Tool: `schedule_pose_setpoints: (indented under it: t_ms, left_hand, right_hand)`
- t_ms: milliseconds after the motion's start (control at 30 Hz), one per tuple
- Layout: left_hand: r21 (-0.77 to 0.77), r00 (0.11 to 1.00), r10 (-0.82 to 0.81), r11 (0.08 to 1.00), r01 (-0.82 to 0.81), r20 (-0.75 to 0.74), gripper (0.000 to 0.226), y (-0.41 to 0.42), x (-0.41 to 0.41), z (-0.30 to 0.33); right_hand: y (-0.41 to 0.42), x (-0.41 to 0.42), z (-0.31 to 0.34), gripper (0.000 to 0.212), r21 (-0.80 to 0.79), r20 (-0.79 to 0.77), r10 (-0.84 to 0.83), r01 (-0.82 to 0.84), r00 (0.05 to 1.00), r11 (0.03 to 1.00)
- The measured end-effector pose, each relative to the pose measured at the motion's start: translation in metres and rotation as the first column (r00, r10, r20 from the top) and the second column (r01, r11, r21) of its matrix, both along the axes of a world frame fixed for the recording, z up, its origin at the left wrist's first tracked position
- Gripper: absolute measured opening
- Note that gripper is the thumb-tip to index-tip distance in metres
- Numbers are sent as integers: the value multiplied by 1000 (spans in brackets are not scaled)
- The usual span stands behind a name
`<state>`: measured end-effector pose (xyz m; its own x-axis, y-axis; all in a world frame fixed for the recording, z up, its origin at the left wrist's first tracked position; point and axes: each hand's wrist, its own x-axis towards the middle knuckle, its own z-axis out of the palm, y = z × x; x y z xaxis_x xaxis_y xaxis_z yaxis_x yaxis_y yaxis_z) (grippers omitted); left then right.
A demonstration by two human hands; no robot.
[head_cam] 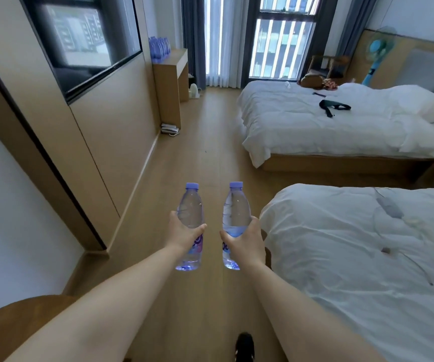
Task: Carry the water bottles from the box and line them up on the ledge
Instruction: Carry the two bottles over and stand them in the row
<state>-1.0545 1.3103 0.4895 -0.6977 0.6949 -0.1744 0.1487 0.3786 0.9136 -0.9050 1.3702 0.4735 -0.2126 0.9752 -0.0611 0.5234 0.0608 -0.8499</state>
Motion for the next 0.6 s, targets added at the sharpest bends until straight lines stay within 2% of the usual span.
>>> schedule_pose_setpoints:
  t_ms: [133,300,433,600]
  left_hand:
    - [9,1000,-8,1000,8,0,57,100,-26,-15]
    - [43,996,86,995,-86,3,57,214,-67,-5]
    - [28,994,112,993,-112,11,60,286,-104,1]
    - [-24,992,124,992,-124,-2,62,380,-165,-13]
  right_hand:
    - [108,-26,-9,77,11,11,34,-35,999,999]
    - [238,-66,12,75,15,26,71,-71,997,997]
    - [317,-110,26,79,7,41,103,-103,994,995]
    - [406,-178,15,85,3,61,136,-136,989,991]
